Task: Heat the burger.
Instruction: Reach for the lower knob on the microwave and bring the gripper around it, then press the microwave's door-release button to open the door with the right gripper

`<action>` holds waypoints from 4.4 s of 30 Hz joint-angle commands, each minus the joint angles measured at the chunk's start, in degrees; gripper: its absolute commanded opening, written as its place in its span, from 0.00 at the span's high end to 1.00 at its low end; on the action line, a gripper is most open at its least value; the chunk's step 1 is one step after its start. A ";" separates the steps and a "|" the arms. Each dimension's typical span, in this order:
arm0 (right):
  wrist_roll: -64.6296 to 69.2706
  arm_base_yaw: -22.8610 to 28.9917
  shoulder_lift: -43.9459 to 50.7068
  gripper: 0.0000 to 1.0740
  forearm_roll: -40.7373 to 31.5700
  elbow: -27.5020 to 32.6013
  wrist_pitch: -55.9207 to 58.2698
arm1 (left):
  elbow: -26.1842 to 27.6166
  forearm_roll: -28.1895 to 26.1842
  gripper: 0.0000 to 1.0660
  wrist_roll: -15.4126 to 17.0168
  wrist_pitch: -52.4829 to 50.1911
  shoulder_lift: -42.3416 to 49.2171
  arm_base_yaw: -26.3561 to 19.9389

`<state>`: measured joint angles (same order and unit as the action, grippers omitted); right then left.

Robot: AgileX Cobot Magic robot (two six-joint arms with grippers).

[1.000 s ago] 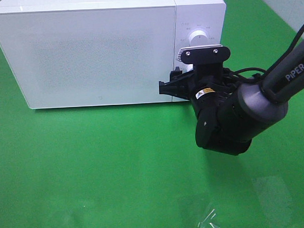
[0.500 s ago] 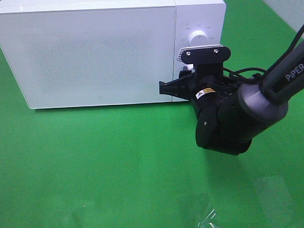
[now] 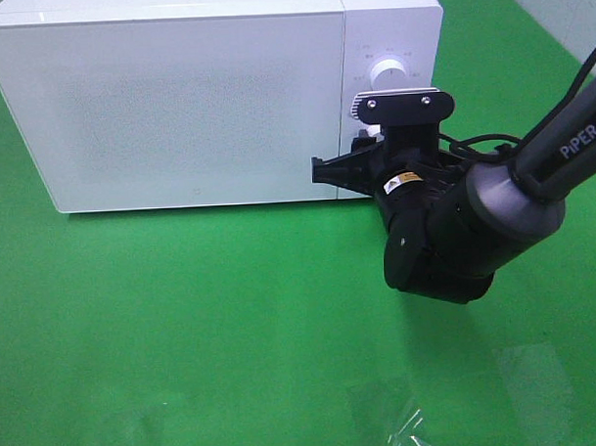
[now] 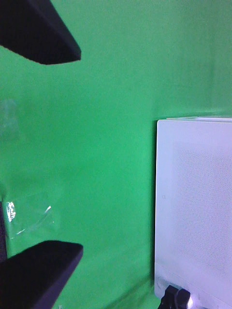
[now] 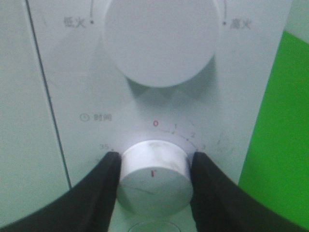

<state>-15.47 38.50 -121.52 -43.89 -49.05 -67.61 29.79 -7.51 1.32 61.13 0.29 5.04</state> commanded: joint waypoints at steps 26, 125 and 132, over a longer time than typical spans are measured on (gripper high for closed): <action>87.03 -0.57 0.17 0.99 19.37 -0.86 -10.14 | -0.29 -0.23 0.15 -0.06 -0.11 0.97 -0.11; 17.82 -7.51 35.70 0.37 25.95 15.41 51.74 | -0.29 -0.23 0.15 -0.06 -0.11 0.97 -0.11; 17.99 -8.19 41.60 0.37 35.29 10.54 70.87 | -0.29 -0.23 0.15 -0.06 -0.11 0.97 -0.11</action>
<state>3.44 30.65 -80.50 -10.37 -37.99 1.09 29.79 -7.51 1.32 61.13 0.29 5.04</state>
